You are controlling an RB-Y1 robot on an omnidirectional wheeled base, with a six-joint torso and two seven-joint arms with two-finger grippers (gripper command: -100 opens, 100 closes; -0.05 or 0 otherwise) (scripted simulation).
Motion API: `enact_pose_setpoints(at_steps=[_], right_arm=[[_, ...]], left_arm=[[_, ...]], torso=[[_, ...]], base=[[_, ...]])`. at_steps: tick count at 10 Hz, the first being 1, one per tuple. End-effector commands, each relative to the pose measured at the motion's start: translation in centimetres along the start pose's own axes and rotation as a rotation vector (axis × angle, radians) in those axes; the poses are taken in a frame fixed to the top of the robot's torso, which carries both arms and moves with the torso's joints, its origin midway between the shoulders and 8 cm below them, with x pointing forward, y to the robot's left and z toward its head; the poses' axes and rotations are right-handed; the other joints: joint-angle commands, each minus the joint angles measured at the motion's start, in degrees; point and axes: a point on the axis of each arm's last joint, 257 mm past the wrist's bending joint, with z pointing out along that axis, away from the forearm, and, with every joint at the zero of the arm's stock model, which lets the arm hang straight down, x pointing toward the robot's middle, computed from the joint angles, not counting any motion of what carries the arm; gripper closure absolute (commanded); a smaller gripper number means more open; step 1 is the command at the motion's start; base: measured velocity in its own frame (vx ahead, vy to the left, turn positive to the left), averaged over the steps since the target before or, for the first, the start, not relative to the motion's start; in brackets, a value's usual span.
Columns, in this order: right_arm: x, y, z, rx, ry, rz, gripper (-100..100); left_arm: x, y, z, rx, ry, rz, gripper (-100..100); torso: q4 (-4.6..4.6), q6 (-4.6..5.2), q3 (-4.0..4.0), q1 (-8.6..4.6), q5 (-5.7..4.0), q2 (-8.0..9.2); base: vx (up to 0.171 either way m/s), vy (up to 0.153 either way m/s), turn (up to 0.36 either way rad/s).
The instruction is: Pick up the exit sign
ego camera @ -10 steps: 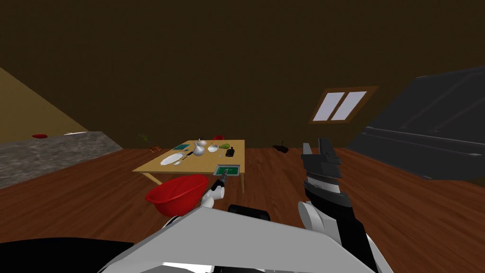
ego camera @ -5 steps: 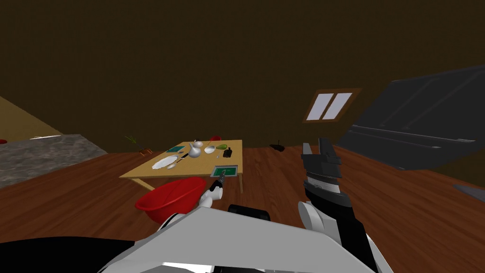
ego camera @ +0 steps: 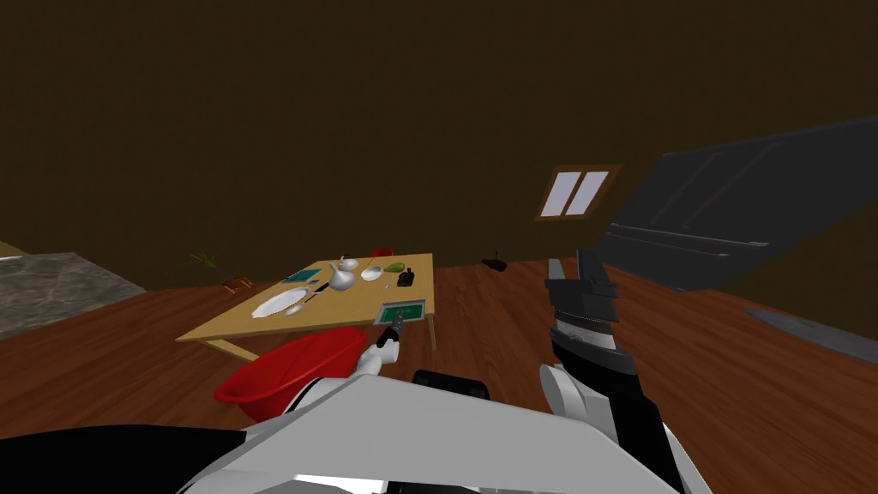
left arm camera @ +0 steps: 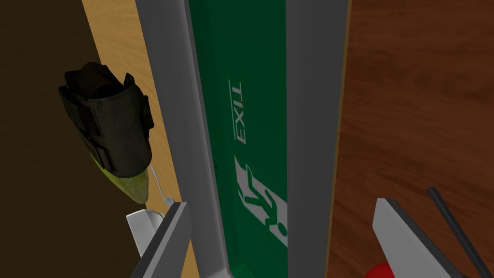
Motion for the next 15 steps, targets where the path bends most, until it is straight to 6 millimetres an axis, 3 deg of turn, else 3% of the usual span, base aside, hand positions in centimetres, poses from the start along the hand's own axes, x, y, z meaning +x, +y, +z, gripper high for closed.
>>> enact_pose_setpoints(at_steps=[1, 2, 3, 7, 8, 9, 15], right_arm=[[0.0, 0.0, 0.0, 0.0, 0.0, 0.0, 0], [0.0, 0.0, 0.0, 0.0, 0.0, 0.0, 0], [0.0, 0.0, 0.0, 0.0, 0.0, 0.0, 0], [0.0, 0.0, 0.0, 0.0, 0.0, 0.0, 0], [0.0, 0.0, 0.0, 0.0, 0.0, 0.0, 0], [0.0, 0.0, 0.0, 0.0, 0.0, 0.0, 0], [0.0, 0.0, 0.0, 0.0, 0.0, 0.0, 0]], left_arm=[[-1.1, 0.2, -0.1, 0.002, -0.013, -0.017, -100], [-0.6, 0.1, 0.0, 0.0, -0.008, -0.009, -100], [-0.7, 0.1, 0.0, 0.002, -0.009, -0.013, 100], [-0.7, 0.1, 0.0, 0.001, -0.009, -0.015, 100], [-0.7, 0.2, 0.0, 0.0, -0.009, -0.015, 0], [-0.5, 0.1, -0.1, 0.002, -0.005, -0.008, 100], [2.7, -0.6, -0.3, 0.003, 0.042, 0.032, 100]], torso=[[0.0, 0.0, 0.0, 0.0, 0.0, 0.0], [0.0, 0.0, 0.0, 0.0, 0.0, 0.0], [0.0, -0.02, 0.0, 0.01, 0.0, 0.0], [0.01, 0.0, 0.01, -0.02, -0.03, 0.02], [0.02, 0.0, 0.02, -0.03, -0.03, 0.03], [0.03, 0.0, 0.03, -0.03, -0.04, 0.04], [0.12, -0.06, 0.13, -0.03, -0.06, 0.14]], base=[[-0.001, -0.006, -0.134], [0.0, 0.0, -0.021], [0.0, 0.0, 0.0], [0.0, 0.0, 0.0], [0.0, 0.0, 0.0], [0.001, 0.002, 0.068], [0.001, 0.004, 0.123]])
